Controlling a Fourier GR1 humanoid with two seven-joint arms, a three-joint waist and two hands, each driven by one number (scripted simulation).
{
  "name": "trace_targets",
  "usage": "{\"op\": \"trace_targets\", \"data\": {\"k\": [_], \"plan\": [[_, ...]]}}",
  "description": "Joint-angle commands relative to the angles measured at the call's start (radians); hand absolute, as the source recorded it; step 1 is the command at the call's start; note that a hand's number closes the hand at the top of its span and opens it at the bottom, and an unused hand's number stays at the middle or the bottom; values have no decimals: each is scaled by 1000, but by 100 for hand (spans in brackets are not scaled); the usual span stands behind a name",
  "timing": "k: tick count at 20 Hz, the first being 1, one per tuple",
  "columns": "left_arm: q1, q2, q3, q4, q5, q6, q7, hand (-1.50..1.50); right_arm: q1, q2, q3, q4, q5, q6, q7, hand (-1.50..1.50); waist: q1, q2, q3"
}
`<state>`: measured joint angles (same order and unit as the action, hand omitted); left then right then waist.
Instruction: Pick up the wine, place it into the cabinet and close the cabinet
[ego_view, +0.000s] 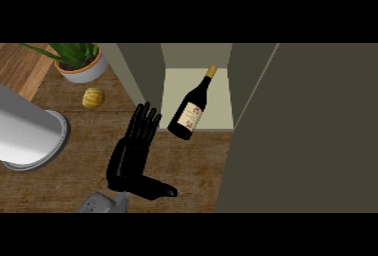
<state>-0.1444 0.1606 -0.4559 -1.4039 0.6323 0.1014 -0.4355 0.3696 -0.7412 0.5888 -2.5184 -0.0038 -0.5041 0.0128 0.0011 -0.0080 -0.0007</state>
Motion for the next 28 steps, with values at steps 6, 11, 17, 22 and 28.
{"op": "trace_targets", "data": {"k": [6, 11, 17, 22, 28], "plan": [[134, 144, 79, -119, 23, -85, -29, -150, 45, -80, 113, -176, -74, 145, 40, -150, 5, 1, 0], [145, 205, 159, -137, 48, -123, -43, -150, 22, -133, 200, -201, -49, 251, 20, 150, 2, 2, -1], [243, 304, 263, -135, 106, -245, -77, -150, -28, -95, 235, -197, -19, 251, 54, 150, 6, 5, -2], [261, 319, 289, -149, 125, -251, -48, -150, -59, -73, 270, -244, -5, 243, 102, 150, 2, 3, -3], [270, 362, 322, -174, 149, -304, -21, -150, -151, 1, 296, -192, -15, 252, 168, 150, 17, 4, -4]]}}
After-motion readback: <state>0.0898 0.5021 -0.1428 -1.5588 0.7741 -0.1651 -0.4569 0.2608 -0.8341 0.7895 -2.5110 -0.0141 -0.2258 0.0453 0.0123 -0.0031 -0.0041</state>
